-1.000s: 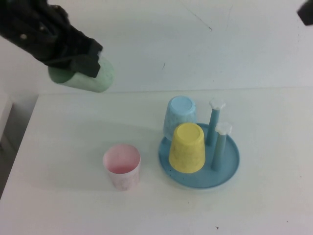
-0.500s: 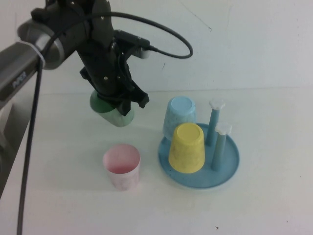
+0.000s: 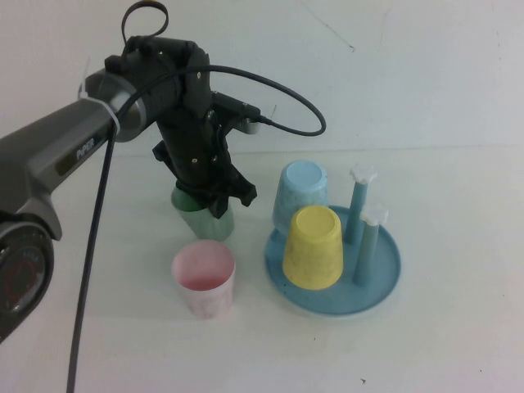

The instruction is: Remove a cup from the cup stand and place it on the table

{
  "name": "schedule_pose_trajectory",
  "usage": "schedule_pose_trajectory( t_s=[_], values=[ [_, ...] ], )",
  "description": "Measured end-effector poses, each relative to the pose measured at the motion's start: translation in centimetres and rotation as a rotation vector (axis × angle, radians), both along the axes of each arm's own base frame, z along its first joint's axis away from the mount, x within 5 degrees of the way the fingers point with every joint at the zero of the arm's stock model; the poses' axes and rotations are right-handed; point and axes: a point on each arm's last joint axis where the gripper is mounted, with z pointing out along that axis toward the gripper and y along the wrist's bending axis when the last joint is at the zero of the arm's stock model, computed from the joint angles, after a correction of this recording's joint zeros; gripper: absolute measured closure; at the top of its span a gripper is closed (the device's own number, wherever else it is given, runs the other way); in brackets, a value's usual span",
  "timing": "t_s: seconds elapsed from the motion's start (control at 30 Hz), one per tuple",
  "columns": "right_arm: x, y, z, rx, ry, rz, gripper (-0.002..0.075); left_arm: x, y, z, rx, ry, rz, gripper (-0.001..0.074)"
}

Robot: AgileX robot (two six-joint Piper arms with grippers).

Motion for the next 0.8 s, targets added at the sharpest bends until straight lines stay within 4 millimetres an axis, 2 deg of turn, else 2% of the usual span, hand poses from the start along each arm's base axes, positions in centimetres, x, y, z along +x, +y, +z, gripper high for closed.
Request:
schedule_pose_trajectory(
  t_s=[0.17,0.23,0.3,0.47,0.57,0.7,0.8],
  values=[
    [0.1,0.0,-0.5,0.001,0.009,-0.005,0.0722,0.0,0.0,0.1,-0.001,-0.004,-0.002,0.045],
    [0.2,0.0,-0.5,0.0,0.007,-0.006,0.0723,0.1,-0.1,0.4,-0.007,-0.015,-0.003,0.0412],
    [0.3,0.0,-0.5,-0.009,-0.005,-0.009,0.0723,0.3,-0.1,1.0,-0.014,-0.031,-0.003,0.0409],
    [0.8,-0.3,-0.1,-0.042,-0.079,-0.024,0.0724,0.5,-0.2,2.7,-0.035,-0.073,0.008,0.0458],
    [0.9,-0.5,0.3,-0.053,-0.156,-0.013,0.0725,-0.1,0.0,4.8,-0.054,-0.118,0.014,0.0525],
    [0.3,-0.7,0.4,-0.023,-0.288,0.001,0.0725,-1.7,0.9,9.6,-0.108,-0.225,0.077,0.0639],
    [-0.2,-0.8,-0.9,-0.007,-0.355,0.012,0.0725,-3.4,2.0,13.8,-0.14,-0.34,0.126,0.0704]
  ],
)
